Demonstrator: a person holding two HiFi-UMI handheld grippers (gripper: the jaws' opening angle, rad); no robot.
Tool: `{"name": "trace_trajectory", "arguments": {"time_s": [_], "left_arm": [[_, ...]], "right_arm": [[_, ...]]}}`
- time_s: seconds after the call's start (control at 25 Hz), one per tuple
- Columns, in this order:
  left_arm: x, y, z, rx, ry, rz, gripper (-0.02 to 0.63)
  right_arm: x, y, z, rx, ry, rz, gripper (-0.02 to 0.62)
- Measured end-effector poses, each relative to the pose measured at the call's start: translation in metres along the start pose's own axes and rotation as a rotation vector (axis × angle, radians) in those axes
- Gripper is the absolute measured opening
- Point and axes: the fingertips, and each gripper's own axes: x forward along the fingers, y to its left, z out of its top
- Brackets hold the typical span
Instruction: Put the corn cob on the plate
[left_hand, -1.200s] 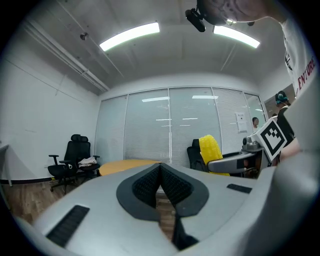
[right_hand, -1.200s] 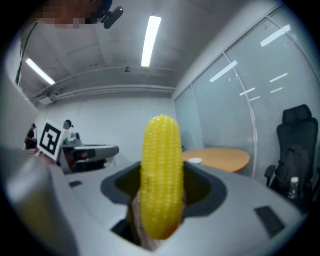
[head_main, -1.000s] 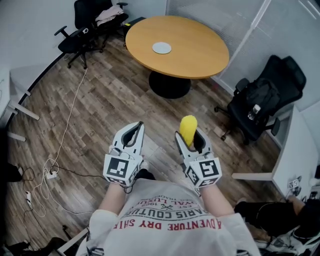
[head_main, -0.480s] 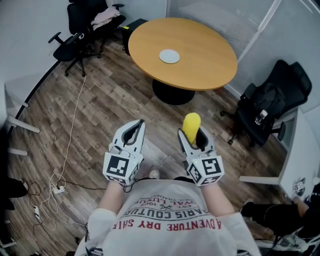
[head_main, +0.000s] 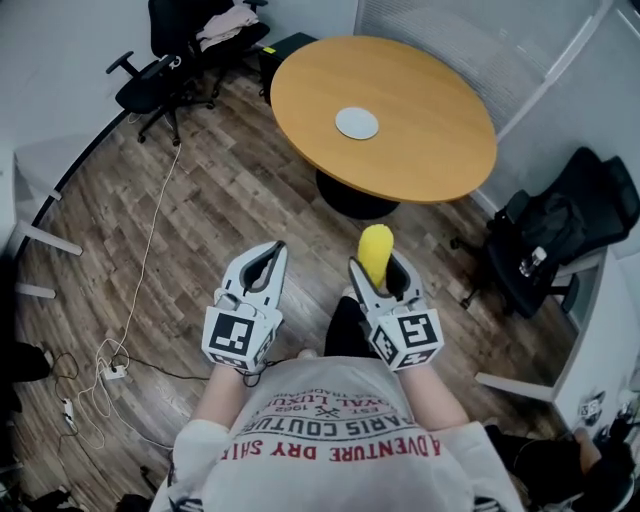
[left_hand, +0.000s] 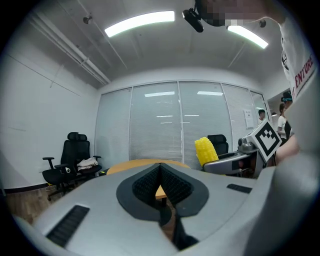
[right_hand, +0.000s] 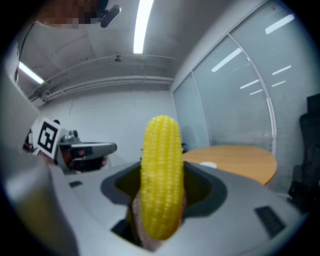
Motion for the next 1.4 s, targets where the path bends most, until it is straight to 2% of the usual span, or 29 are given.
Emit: {"name": "trace_trajectory", "arguments": {"time_s": [0.2,0.44,0.84,1.12,1.4], "left_arm": [[0.05,0.014,0.005,-0.013,-0.013,0.031,0.032],[0.127,0.029,0.015,-0.015,-0.02,0.087,0.031],[0.239,0.04,0.03,-0.022,-0.044,0.114,0.032],[0.289,0.061,0.02,-0.046,-0.012,0.095,0.031],[0.353,0.107,0.018,-0.043,-0.013,0.005,0.032]], "right_arm": [[0.044,-0.039,0.014,-0.014,0.002,0.048,0.261],[0.092,-0.107,0.041,-0.02,-0.008,0.079,0.261],[0.156,-0.204,0.067,-0.031,0.013,0.117,0.261],[0.192,-0.237,0.066,-0.004,0.046,0.094,0.261],[0.249,-0.265,0.069,0.024,0.053,0.001,0.261]]}}
